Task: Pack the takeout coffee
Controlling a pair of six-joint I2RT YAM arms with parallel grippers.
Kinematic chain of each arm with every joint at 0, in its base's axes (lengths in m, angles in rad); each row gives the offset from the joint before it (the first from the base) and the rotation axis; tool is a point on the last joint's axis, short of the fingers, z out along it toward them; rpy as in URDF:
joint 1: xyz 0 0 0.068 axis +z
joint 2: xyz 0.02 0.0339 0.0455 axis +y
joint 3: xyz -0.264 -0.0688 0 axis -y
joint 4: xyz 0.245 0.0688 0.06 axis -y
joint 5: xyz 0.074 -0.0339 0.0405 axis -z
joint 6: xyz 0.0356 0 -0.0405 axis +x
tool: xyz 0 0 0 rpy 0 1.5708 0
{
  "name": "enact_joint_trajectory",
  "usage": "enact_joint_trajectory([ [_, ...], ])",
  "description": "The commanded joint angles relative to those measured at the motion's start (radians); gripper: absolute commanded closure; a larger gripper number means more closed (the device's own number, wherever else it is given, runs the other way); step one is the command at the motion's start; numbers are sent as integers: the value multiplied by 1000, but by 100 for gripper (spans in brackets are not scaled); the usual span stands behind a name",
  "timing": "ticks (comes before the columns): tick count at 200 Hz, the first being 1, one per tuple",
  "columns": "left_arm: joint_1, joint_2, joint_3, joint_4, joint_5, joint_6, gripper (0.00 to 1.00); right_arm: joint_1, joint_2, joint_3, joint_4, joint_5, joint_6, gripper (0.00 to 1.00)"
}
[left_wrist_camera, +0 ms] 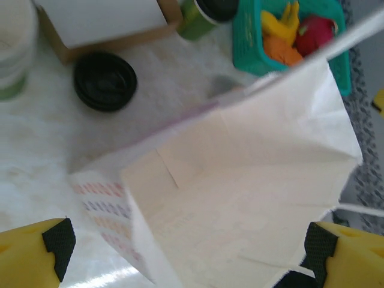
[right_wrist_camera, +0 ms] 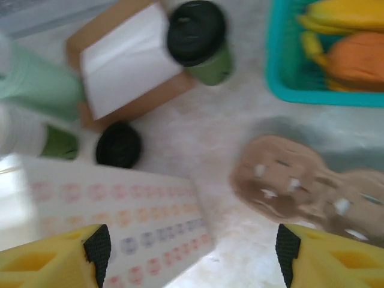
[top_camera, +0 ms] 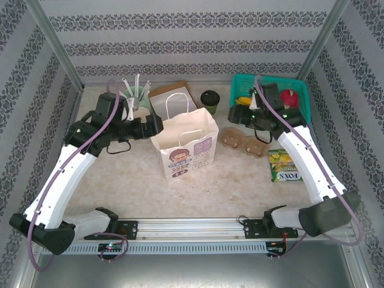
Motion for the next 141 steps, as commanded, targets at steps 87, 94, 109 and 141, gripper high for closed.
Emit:
enact_joint_trajectory([
  [87, 59, -123, -210, 201, -448, -72, 0, -63, 292, -164, 88, 137, 76, 46],
  [94, 58, -124, -221, 212, -450, -72, 0, -64, 309, -165, 99, 140, 78, 50],
  [109, 60, -134, -249, 239, -451, -72, 0, -62, 353, -152, 105, 129, 71, 57],
  [141, 62, -151, -283, 265, -450, -54, 0, -57, 405, -147, 113, 128, 67, 61],
])
